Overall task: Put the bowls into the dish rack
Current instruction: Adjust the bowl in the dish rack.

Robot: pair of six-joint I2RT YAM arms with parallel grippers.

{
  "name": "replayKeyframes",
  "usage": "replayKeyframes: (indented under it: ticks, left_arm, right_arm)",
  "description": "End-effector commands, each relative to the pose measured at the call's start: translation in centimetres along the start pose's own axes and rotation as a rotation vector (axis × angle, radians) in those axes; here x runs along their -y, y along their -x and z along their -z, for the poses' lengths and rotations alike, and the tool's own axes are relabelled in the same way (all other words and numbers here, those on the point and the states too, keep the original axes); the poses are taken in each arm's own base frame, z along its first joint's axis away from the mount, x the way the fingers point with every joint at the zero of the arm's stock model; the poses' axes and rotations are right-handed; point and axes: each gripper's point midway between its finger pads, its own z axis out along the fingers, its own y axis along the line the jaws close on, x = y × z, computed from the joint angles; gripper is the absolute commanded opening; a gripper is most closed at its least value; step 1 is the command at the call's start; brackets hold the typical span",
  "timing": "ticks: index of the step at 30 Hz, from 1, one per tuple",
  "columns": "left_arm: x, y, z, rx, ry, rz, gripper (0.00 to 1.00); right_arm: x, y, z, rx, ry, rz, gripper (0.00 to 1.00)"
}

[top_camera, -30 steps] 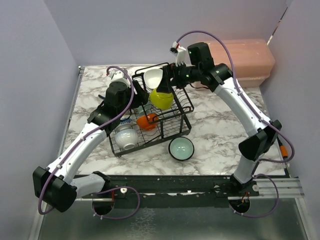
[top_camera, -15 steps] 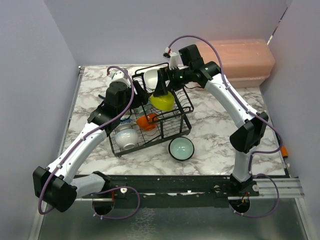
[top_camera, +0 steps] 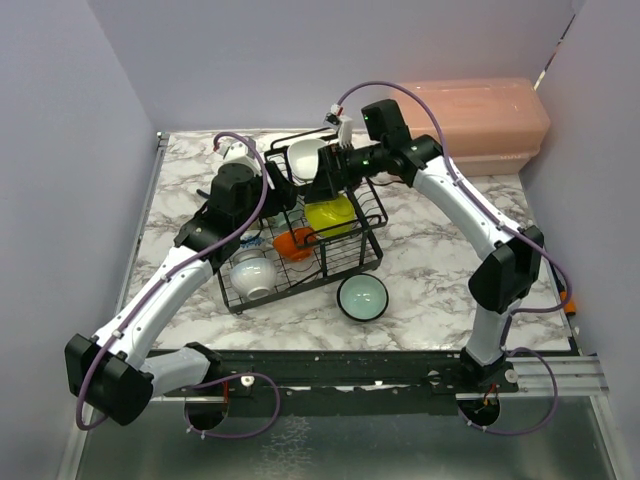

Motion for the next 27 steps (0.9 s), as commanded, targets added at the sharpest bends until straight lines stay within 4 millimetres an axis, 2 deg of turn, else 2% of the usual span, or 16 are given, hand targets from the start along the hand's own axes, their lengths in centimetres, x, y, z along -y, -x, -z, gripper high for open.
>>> replayKeyframes:
  ticks: [1, 6, 13, 19, 22, 27]
  left_arm:
    - [0.6, 0.4, 0.8, 0.016, -0.034, 0.007, 0.65]
    - [0.5, 0.3, 0.9, 0.016, -0.032, 0.008, 0.65]
    - [0.2, -0.1, 0.9, 0.01, -0.025, 0.007, 0.66]
    - [0.1, -0.1, 0.9, 0.011, -0.022, 0.002, 0.66]
    - [0.1, -0.1, 0.9, 0.011, -0.021, -0.002, 0.66]
    - [0.1, -0.1, 1.0, 0.013, -0.023, -0.002, 0.66]
  right_arm:
    - [-2.5, -1.0, 1.8, -0.019, 0.008, -0.117, 0.93]
    - [-0.3, -0.2, 4.6, 0.024, -0.249, -0.079, 0.93]
    - [0.9, -2.3, 6.7, -0.023, -0.385, -0.084, 0.93]
    - [0.8, -3.9, 6.6, -0.056, -0.367, -0.103, 0.93]
    - [1.0, -4.3, 5.5, -0.073, -0.324, -0.111, 0.93]
    - [-0.3, -4.1, 3.7, -0.071, -0.183, -0.105, 0.93]
